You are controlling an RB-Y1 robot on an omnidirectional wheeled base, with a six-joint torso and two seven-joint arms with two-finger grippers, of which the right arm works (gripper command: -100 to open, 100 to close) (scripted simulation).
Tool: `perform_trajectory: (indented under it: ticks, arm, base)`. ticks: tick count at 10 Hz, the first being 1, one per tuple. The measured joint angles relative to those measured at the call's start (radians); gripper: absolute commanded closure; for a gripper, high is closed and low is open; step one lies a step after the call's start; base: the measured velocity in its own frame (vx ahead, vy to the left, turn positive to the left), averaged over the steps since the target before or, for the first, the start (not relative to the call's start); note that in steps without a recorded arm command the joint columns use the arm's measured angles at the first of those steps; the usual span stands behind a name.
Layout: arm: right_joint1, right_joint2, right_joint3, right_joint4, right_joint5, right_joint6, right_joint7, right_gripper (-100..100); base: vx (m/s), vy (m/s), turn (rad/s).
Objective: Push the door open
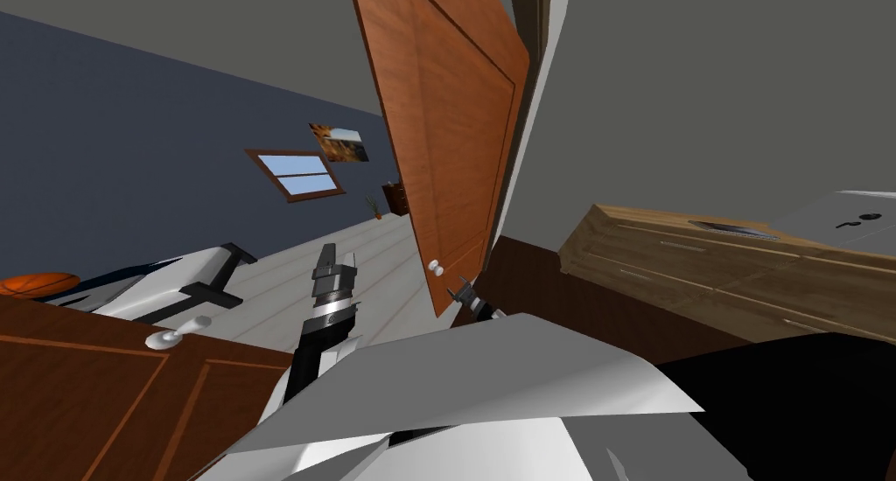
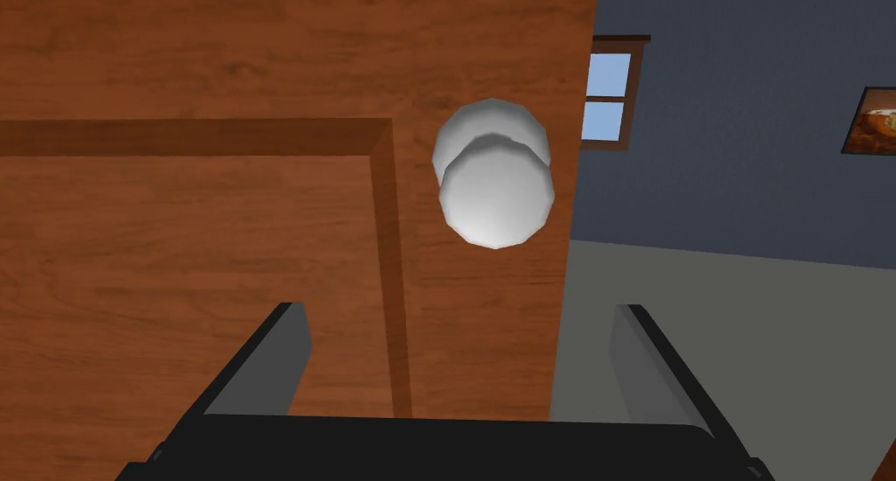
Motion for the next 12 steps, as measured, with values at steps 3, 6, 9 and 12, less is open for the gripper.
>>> perform_trajectory:
  ticks: [3, 6, 9, 12]
  arm:
    - [0.001, -0.006, 0.001, -0.012, -0.003, 0.011, -0.004, -100]
    - [0.001, 0.035, -0.001, -0.011, -0.008, 0.012, 0.001, -100]
    - [0.001, 0.037, 0.001, -0.01, -0.007, 0.012, 0.001, 100]
    - [0.004, 0.035, 0.002, -0.008, -0.005, 0.014, 0.002, 100]
  base:
    - [0.192, 0.127, 0.023]
    - [0.123, 0.088, 0.01]
    - [-0.017, -0.012, 0.008]
    - [-0.006, -0.005, -0.002]
